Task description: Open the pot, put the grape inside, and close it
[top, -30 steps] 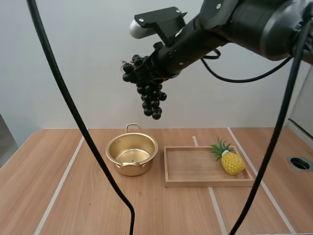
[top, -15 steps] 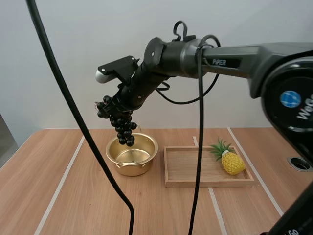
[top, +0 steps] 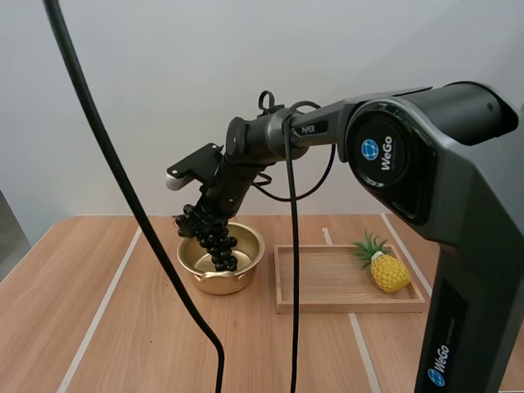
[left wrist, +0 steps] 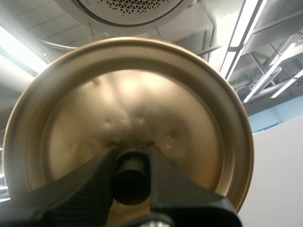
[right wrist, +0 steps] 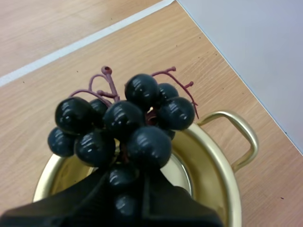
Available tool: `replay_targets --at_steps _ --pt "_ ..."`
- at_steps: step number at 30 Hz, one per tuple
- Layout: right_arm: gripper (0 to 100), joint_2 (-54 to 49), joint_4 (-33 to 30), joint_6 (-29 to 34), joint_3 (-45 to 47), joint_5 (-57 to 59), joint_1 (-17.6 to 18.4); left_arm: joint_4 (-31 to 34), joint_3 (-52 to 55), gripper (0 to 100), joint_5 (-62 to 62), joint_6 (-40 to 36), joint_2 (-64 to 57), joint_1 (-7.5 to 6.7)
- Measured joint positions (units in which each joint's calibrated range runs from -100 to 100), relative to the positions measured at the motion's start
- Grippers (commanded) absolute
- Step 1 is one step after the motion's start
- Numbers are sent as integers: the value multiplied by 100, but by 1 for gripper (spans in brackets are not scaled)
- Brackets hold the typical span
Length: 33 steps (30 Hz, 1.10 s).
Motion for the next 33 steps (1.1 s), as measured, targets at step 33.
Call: replay_targets --at_steps 33 --pt "0 482 71 -60 787 -739 -108 0 0 0 -197 0 0 0"
